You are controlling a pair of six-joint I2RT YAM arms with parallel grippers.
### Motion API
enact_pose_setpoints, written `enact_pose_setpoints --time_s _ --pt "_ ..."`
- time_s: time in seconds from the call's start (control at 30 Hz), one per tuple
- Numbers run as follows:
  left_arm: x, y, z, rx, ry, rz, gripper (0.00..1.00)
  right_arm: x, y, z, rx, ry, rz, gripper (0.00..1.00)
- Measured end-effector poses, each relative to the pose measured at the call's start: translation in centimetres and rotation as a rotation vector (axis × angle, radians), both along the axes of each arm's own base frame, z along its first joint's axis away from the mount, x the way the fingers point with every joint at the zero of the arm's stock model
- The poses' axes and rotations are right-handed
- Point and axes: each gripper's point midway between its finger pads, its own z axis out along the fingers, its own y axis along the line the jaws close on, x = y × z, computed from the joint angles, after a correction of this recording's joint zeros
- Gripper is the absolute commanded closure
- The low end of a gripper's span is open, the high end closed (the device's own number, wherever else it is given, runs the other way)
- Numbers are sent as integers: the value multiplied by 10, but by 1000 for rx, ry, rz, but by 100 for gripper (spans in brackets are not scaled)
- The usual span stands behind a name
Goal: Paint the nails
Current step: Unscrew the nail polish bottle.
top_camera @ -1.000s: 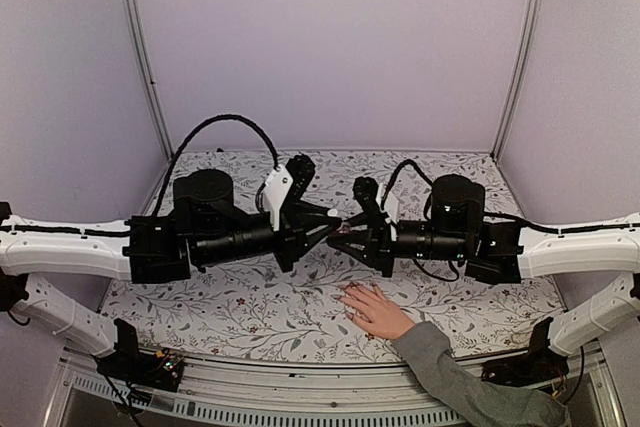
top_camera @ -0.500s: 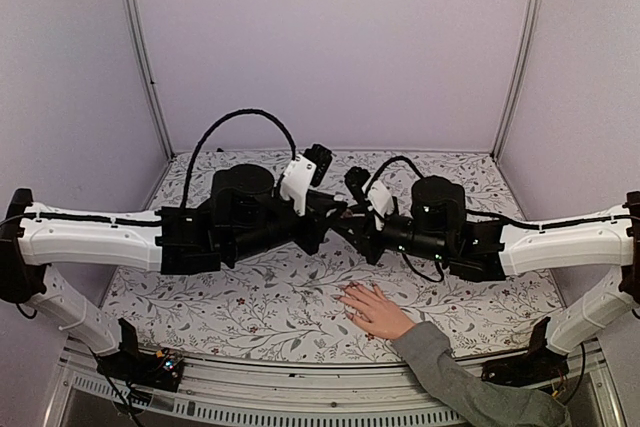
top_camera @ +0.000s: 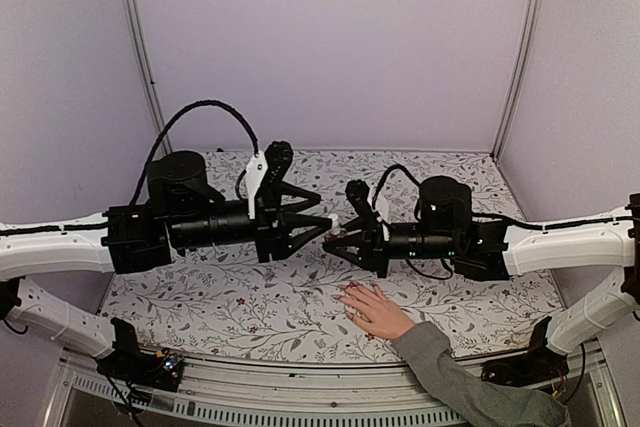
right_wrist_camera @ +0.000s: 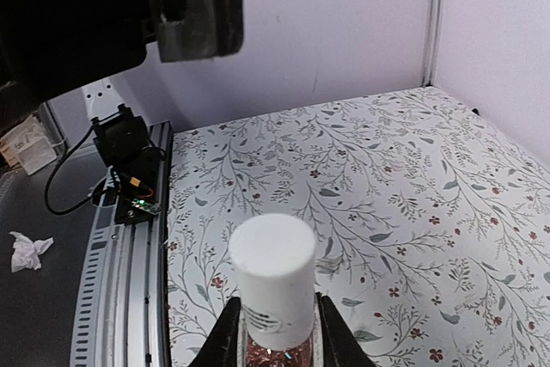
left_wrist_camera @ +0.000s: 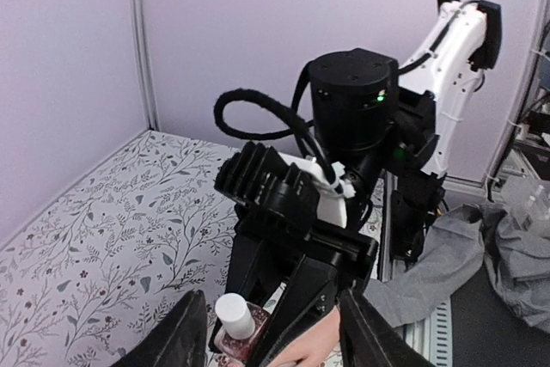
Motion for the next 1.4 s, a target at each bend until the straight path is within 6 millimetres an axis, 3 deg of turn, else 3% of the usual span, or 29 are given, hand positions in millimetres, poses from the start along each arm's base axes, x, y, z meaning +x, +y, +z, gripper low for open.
enact_pose_setpoints --time_s 0.27,0.37,0.6,0.77,0.97,1.23,1.4 --pt "-42 1 12 -14 -87 -253 45 -55 5 6 38 44 320 100" --pt "-58 -1 10 -14 -103 -349 46 -75 2 9 51 56 438 100" --pt "-76 -11 -8 8 -80 -490 52 -98 -1 19 74 71 588 100" --pt "-77 -20 -28 47 -50 -530 72 -105 0 23 74 72 641 100" --pt "-81 -21 -28 43 -46 -552 90 -109 -1 22 72 71 670 100" --pt "-79 -19 -27 31 -40 -527 100 -109 0 23 73 60 668 100" --pt "-64 -16 -26 32 -30 -424 100 -93 4 22 65 51 581 100"
